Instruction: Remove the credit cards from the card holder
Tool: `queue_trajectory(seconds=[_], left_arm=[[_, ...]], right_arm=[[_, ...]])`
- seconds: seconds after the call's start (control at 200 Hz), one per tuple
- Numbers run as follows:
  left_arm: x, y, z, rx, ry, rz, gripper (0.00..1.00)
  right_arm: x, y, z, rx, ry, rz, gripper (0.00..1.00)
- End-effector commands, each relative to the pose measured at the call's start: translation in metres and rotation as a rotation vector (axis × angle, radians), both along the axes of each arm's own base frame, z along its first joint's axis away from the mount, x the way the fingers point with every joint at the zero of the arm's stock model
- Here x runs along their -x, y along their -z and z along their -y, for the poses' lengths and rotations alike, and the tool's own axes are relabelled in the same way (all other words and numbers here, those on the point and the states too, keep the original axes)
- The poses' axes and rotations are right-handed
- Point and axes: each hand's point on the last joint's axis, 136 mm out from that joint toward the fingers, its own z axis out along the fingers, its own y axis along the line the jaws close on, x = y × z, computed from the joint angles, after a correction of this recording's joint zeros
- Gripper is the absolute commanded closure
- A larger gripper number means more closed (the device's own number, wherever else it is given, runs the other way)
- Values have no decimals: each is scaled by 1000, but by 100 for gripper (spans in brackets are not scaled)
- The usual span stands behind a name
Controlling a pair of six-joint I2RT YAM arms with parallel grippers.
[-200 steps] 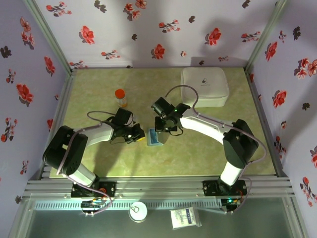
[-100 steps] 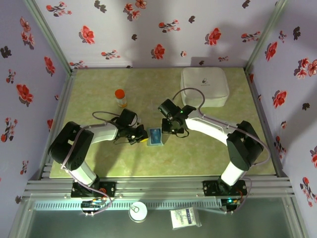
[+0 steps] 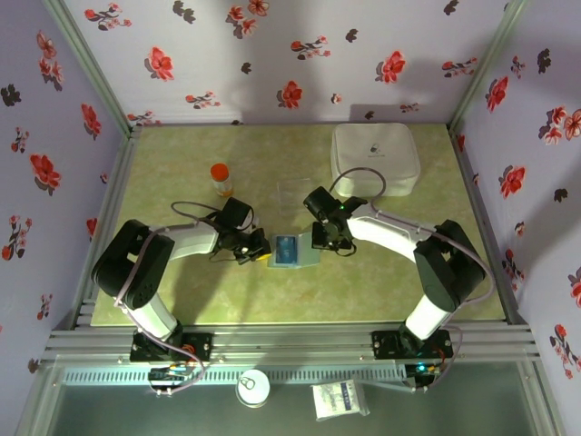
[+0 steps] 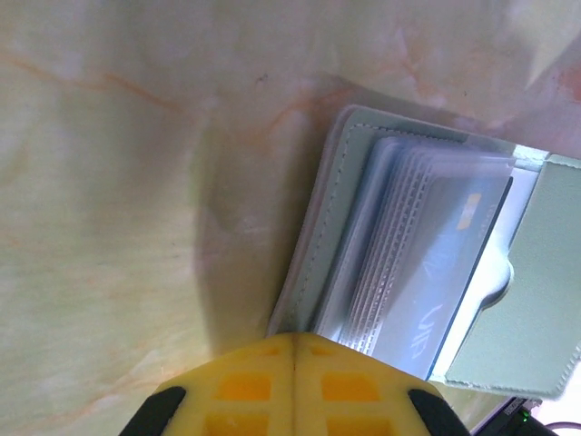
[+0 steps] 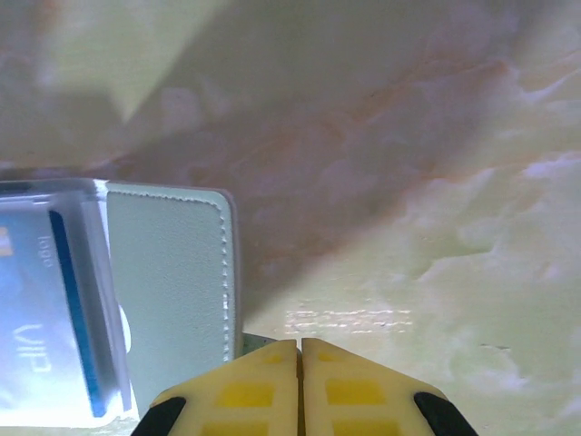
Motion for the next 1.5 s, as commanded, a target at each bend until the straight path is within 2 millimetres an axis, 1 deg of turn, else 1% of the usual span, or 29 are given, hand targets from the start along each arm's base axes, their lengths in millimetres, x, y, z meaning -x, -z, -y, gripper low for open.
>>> queue_trajectory(seconds=[0.0, 0.245, 0.42, 0.57, 0.655, 0.745, 1.0, 1.055, 1.24, 1.385, 1.495], left_arm=[[10, 12, -12, -79, 11, -31, 98], [13, 15, -23, -98, -5, -37, 98], [14, 13, -33, -118, -21, -28, 99], [14, 13, -42, -122, -37, -28, 99], [14, 14, -44, -126, -40, -30, 99], [16, 16, -45, -128, -37, -37, 99], [22, 25, -48, -140, -35, -63, 99], [23, 26, -49, -141, -36, -67, 98], [28, 31, -52, -149, -37, -80, 99], [30, 35, -54, -153, -40, -87, 99], [30, 35, -54, -154, -43, -88, 99]], right_arm=[[-5, 10, 10, 63, -3, 14, 99], [-8, 28, 3, 61, -7, -12, 99], [-11, 31, -9, 25, -16, -14, 99], [-15, 31, -22, -12, -32, -10, 99], [-16, 31, -25, -12, -40, -12, 99], [-15, 32, -20, 15, -40, -10, 99], [-11, 36, 11, 161, -38, -4, 99], [-10, 37, 14, 176, -38, -6, 99], [-7, 46, 18, 197, -38, -22, 99], [-6, 49, 22, 214, -34, -26, 99], [-6, 48, 24, 225, -34, -27, 96]])
